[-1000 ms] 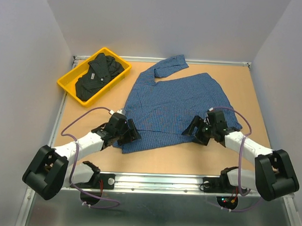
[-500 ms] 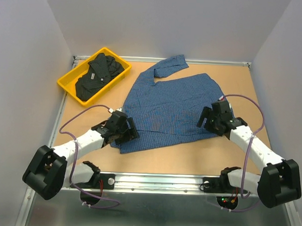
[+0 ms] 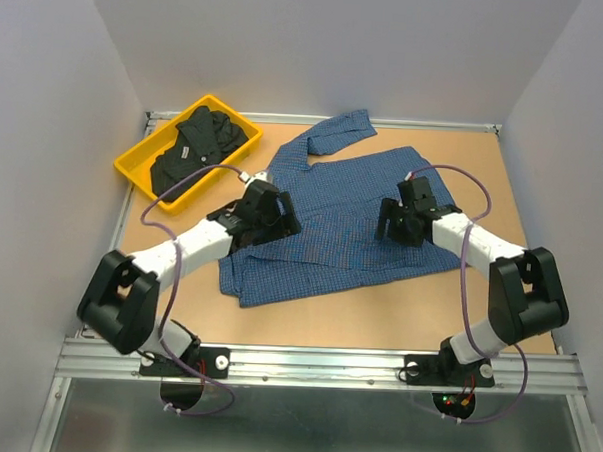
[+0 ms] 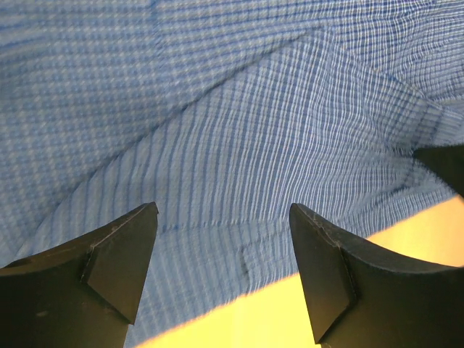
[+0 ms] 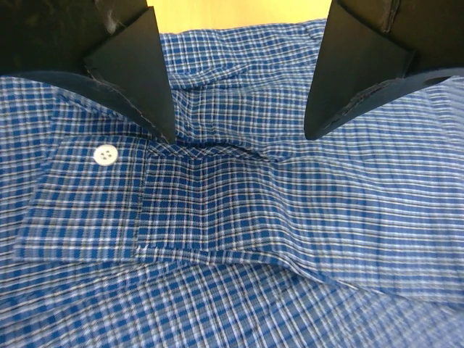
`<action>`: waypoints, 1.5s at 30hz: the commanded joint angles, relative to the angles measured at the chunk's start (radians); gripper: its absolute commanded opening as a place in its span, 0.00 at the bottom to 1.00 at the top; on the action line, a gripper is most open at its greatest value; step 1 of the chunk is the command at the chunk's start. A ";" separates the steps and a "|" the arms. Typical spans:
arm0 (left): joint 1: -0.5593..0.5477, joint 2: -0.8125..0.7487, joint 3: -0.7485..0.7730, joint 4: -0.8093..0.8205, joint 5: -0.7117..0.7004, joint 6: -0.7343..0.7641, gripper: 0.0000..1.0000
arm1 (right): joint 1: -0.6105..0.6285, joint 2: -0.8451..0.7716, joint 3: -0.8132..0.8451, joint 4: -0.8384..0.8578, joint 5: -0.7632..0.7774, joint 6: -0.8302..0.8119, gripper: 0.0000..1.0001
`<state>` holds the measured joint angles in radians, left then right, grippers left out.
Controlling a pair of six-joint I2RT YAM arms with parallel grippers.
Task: Fold and stack the long sleeve shirts
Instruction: Fold the shirt
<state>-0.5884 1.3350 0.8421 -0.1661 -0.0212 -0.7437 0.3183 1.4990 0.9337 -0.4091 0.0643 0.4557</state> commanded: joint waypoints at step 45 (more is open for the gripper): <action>0.190 0.243 0.290 -0.102 0.010 0.398 0.80 | -0.212 0.039 0.388 -0.053 -0.049 -0.130 0.65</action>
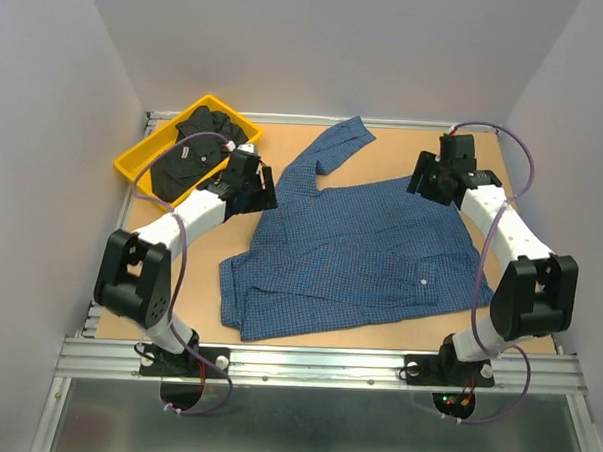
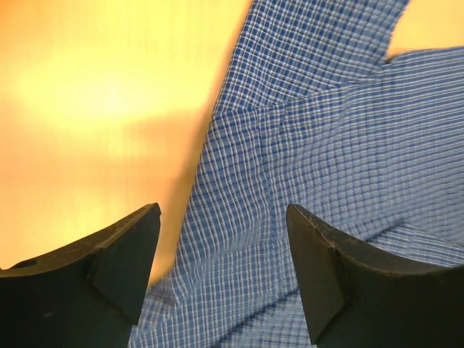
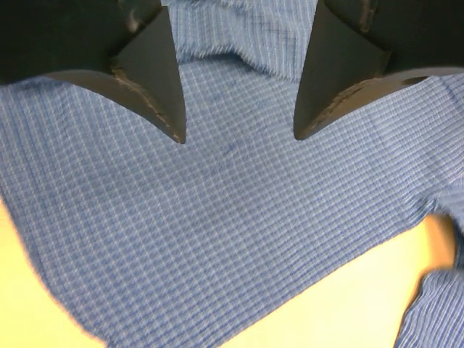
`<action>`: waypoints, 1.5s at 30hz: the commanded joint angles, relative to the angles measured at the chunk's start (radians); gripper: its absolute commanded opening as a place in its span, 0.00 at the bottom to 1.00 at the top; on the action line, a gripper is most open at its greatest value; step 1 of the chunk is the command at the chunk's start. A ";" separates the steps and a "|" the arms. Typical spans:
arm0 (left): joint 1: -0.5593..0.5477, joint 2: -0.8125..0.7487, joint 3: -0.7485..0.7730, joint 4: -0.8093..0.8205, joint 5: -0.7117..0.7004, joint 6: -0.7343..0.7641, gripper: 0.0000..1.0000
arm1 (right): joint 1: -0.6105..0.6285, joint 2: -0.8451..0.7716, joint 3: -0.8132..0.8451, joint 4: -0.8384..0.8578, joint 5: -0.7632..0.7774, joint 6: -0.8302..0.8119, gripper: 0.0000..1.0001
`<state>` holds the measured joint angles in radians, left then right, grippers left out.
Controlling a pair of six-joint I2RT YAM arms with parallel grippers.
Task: Fold and stack the long sleeve shirts
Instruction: Fold the shirt
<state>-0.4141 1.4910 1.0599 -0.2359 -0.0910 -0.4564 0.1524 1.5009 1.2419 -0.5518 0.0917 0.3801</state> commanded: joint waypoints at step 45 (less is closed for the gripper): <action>-0.095 0.367 0.284 -0.022 -0.012 -0.034 0.45 | -0.140 0.058 -0.078 0.319 -0.308 -0.124 0.56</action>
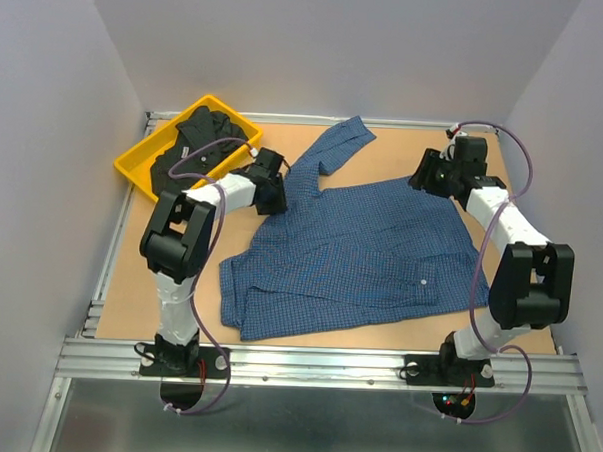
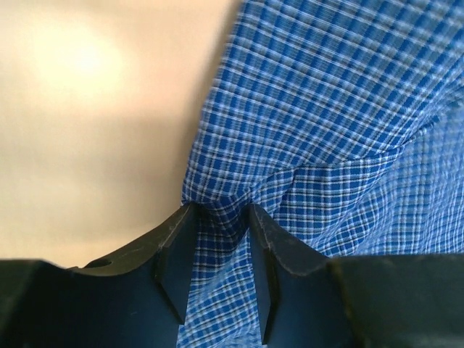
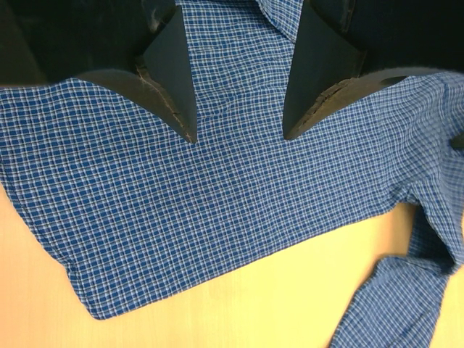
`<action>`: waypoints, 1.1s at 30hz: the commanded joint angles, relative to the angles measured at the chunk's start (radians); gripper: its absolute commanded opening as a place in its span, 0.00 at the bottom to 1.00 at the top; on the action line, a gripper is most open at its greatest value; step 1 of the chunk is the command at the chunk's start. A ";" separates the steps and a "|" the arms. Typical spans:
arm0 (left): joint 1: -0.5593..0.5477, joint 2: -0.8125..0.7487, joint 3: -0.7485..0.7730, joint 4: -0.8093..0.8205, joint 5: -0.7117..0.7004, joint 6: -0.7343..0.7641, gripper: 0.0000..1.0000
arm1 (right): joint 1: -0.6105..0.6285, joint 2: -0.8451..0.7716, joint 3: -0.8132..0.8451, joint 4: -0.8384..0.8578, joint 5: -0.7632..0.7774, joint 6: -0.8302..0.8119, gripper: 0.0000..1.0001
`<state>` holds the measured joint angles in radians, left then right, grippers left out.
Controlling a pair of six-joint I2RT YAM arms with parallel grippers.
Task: Fold and stack the long sleeve shirts
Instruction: Fold the shirt
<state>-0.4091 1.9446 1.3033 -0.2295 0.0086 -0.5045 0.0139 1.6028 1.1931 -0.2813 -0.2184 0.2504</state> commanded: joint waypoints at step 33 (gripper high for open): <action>-0.137 -0.473 -0.258 -0.062 -0.260 -0.006 0.70 | 0.288 0.107 0.120 0.099 -0.115 -0.083 0.54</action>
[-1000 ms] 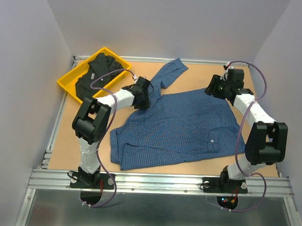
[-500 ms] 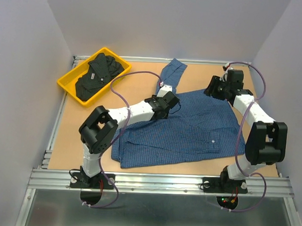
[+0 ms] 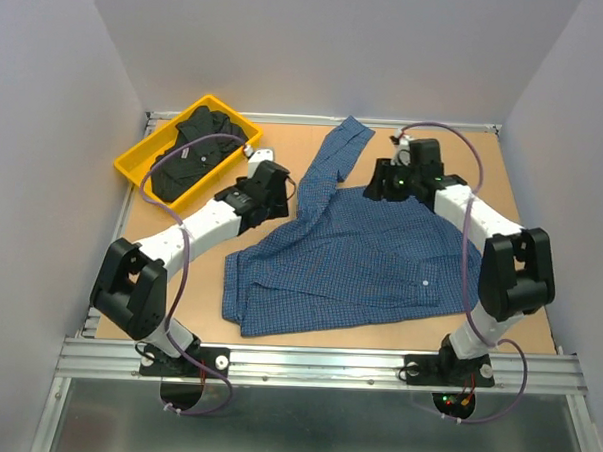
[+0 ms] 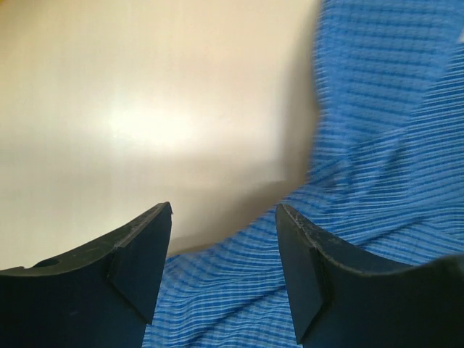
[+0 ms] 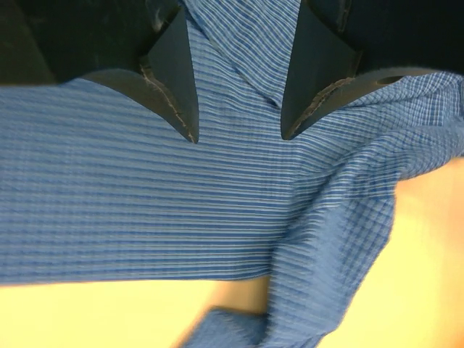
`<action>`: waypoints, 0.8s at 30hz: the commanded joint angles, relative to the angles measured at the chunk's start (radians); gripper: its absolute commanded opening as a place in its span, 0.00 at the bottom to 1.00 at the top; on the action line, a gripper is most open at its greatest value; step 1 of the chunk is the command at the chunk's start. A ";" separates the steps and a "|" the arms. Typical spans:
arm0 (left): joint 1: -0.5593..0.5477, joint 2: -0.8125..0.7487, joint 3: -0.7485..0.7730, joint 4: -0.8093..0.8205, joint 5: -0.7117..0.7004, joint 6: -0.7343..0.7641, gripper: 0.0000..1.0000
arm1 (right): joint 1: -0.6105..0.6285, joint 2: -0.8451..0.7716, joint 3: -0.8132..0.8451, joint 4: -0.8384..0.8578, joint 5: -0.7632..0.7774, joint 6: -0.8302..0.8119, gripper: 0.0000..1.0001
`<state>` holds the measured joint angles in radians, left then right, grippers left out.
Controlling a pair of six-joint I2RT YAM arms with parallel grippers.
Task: Fold and stack the long sleeve shirts
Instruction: Fold the shirt
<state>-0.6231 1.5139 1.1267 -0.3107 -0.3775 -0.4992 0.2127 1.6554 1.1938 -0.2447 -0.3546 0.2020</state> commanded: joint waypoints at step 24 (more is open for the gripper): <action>0.365 -0.288 -0.522 0.119 0.336 -0.137 0.70 | 0.461 0.581 0.607 0.079 0.493 0.008 0.69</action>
<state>-0.2718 1.2644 0.6399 -0.2337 -0.0635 -0.5938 0.6582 2.1998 1.7054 -0.2001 0.0135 0.1703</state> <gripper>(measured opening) 0.701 0.688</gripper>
